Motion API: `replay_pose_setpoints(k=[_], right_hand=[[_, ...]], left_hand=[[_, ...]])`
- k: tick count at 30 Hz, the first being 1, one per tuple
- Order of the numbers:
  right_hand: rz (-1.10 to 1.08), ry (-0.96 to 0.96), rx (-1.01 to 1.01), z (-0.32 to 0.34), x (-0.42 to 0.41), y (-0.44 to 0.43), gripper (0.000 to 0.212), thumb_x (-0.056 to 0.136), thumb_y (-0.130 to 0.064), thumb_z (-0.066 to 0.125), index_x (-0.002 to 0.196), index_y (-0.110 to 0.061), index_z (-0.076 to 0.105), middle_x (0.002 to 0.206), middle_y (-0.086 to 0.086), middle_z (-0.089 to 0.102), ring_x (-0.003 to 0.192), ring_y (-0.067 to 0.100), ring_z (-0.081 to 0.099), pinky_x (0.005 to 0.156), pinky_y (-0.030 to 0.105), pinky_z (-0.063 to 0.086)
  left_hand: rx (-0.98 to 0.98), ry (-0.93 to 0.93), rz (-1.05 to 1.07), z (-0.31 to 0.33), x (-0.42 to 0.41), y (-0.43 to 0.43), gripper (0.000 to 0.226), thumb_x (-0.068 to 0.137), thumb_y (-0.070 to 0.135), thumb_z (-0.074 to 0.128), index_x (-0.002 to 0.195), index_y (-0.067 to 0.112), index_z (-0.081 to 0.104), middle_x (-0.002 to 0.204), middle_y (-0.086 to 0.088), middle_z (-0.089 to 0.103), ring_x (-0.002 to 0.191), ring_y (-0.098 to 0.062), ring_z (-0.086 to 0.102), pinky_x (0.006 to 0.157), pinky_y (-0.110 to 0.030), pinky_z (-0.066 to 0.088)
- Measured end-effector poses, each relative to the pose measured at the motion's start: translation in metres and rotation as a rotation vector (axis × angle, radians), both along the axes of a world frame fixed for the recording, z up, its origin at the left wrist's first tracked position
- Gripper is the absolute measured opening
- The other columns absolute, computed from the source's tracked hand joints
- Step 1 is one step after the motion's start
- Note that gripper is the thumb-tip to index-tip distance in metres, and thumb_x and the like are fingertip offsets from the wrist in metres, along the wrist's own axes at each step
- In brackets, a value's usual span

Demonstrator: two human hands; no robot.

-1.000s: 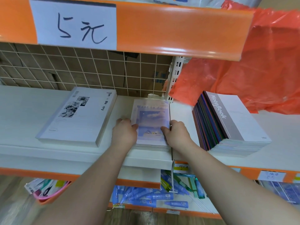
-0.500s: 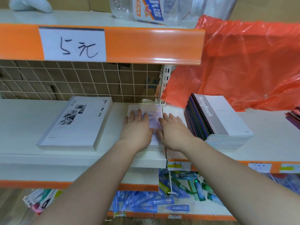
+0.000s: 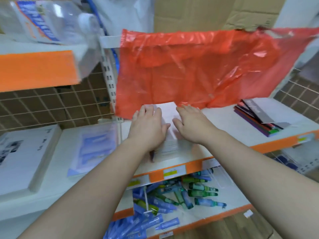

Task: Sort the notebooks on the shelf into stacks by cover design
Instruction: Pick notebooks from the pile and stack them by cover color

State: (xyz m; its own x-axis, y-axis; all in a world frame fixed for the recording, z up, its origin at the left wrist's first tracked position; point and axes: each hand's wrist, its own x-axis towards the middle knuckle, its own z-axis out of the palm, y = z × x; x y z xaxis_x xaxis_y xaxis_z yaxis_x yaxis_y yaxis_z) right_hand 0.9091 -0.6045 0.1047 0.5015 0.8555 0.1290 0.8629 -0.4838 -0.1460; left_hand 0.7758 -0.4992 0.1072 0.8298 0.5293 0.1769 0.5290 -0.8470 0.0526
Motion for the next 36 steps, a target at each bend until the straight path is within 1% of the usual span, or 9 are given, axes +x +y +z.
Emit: replay_pose_setpoints(k=[5, 12, 14, 17, 19, 25, 33, 35, 36], right_hand=[[-0.121, 0.04, -0.045, -0.011, 0.085, -0.07, 0.058, 0.101, -0.042, 0.032, 0.15, -0.013, 0.028, 0.158, 0.013, 0.024, 0.146, 0.028, 0.019, 0.118, 0.043, 0.016], [-0.199, 0.05, -0.126, -0.029, 0.201, -0.153, 0.057, 0.099, -0.043, 0.032, 0.144, -0.009, 0.036, 0.151, 0.015, 0.034, 0.138, 0.032, 0.031, 0.113, 0.045, 0.025], [-0.204, 0.061, -0.147, -0.035, 0.228, -0.172, 0.055, 0.098, -0.044, 0.033, 0.141, -0.009, 0.04, 0.144, 0.014, 0.041, 0.13, 0.033, 0.038, 0.109, 0.044, 0.031], [-0.217, 0.076, -0.147, -0.042, 0.259, -0.194, 0.049, 0.095, -0.043, 0.036, 0.13, -0.011, 0.047, 0.132, 0.013, 0.048, 0.123, 0.033, 0.043, 0.105, 0.043, 0.036], [-0.224, 0.079, -0.149, -0.045, 0.273, -0.204, 0.043, 0.096, -0.042, 0.037, 0.124, -0.012, 0.049, 0.126, 0.012, 0.05, 0.12, 0.032, 0.044, 0.101, 0.041, 0.036], [-0.237, 0.127, -0.149, -0.059, 0.302, -0.216, 0.04, 0.097, -0.041, 0.033, 0.124, -0.014, 0.047, 0.12, 0.006, 0.05, 0.115, 0.028, 0.045, 0.102, 0.043, 0.036], [-0.233, 0.112, -0.137, -0.071, 0.322, -0.207, 0.041, 0.097, -0.042, 0.033, 0.124, -0.014, 0.047, 0.124, 0.008, 0.051, 0.116, 0.028, 0.045, 0.102, 0.043, 0.036], [-0.253, 0.094, -0.167, -0.076, 0.326, -0.203, 0.048, 0.097, -0.043, 0.035, 0.134, -0.013, 0.042, 0.136, 0.011, 0.045, 0.127, 0.03, 0.038, 0.108, 0.044, 0.031], [-0.278, 0.094, -0.199, -0.079, 0.328, -0.201, 0.053, 0.098, -0.044, 0.035, 0.141, -0.013, 0.036, 0.145, 0.014, 0.037, 0.136, 0.033, 0.03, 0.113, 0.046, 0.026]], left_hand=[[-0.016, 0.052, -0.083, -0.002, 0.083, -0.054, 0.062, 0.099, 0.052, 0.037, 0.146, 0.012, 0.033, 0.157, -0.013, 0.029, 0.144, -0.036, 0.023, 0.116, -0.048, 0.023], [-0.07, 0.108, -0.109, -0.016, 0.2, -0.131, 0.065, 0.1, 0.052, 0.036, 0.151, 0.013, 0.027, 0.161, -0.014, 0.022, 0.148, -0.037, 0.015, 0.119, -0.047, 0.016], [-0.07, 0.126, -0.118, -0.023, 0.229, -0.148, 0.062, 0.1, 0.052, 0.037, 0.147, 0.012, 0.031, 0.158, -0.015, 0.028, 0.146, -0.038, 0.02, 0.117, -0.048, 0.019], [-0.07, 0.167, -0.118, -0.034, 0.261, -0.167, 0.058, 0.099, 0.052, 0.036, 0.141, 0.011, 0.036, 0.152, -0.015, 0.035, 0.14, -0.038, 0.028, 0.113, -0.048, 0.027], [-0.089, 0.198, -0.113, -0.041, 0.277, -0.176, 0.059, 0.1, 0.051, 0.035, 0.143, 0.012, 0.033, 0.155, -0.015, 0.03, 0.142, -0.039, 0.026, 0.114, -0.048, 0.026], [-0.104, 0.241, -0.142, -0.05, 0.313, -0.185, 0.061, 0.102, 0.049, 0.034, 0.15, 0.012, 0.026, 0.162, -0.014, 0.018, 0.148, -0.038, 0.016, 0.12, -0.046, 0.017], [-0.132, 0.231, -0.169, -0.058, 0.339, -0.18, 0.06, 0.101, 0.049, 0.035, 0.149, 0.012, 0.029, 0.161, -0.015, 0.021, 0.148, -0.038, 0.018, 0.119, -0.046, 0.018], [-0.141, 0.232, -0.17, -0.062, 0.342, -0.178, 0.06, 0.101, 0.049, 0.034, 0.149, 0.013, 0.029, 0.161, -0.015, 0.021, 0.148, -0.038, 0.018, 0.119, -0.046, 0.018], [-0.149, 0.237, -0.17, -0.063, 0.343, -0.177, 0.06, 0.102, 0.049, 0.034, 0.149, 0.013, 0.028, 0.161, -0.014, 0.02, 0.148, -0.038, 0.017, 0.12, -0.046, 0.018]])
